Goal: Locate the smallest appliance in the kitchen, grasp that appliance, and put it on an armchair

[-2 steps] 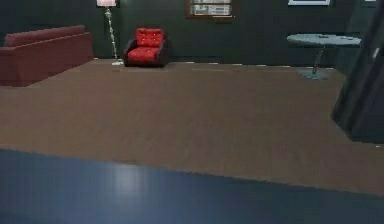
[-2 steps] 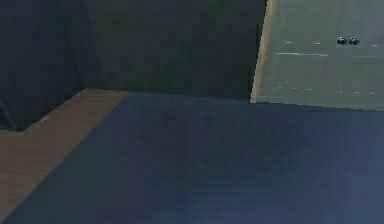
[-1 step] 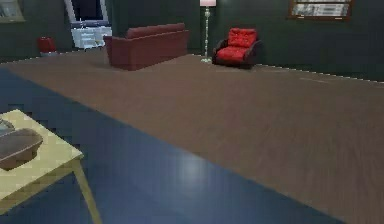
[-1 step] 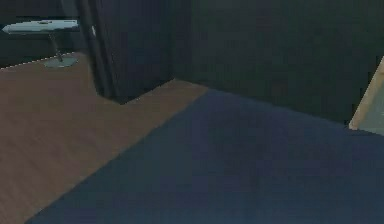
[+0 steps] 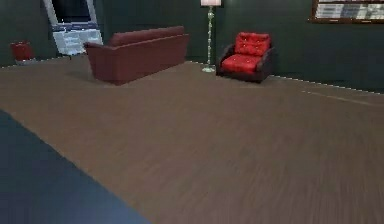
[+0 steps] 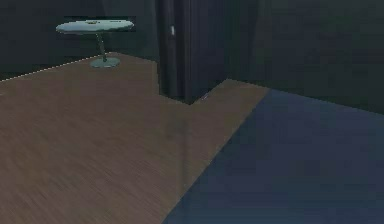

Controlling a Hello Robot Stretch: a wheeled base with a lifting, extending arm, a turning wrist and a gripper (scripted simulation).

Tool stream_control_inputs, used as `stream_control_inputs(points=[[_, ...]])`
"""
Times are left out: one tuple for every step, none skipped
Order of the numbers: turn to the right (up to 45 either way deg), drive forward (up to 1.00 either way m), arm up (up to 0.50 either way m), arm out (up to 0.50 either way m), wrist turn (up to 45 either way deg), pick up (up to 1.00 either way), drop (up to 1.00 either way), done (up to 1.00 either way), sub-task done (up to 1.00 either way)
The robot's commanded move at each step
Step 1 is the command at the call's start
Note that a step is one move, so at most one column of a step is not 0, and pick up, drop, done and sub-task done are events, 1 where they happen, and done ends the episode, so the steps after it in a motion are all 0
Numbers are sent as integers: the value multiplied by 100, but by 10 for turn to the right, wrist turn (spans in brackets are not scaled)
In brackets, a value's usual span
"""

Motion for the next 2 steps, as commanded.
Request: stream_control_inputs(points=[[0, 20, 0, 0, 0, 0, 0, 0, 0], [-450, 0, 0, 0, 0, 0, 0, 0, 0]])
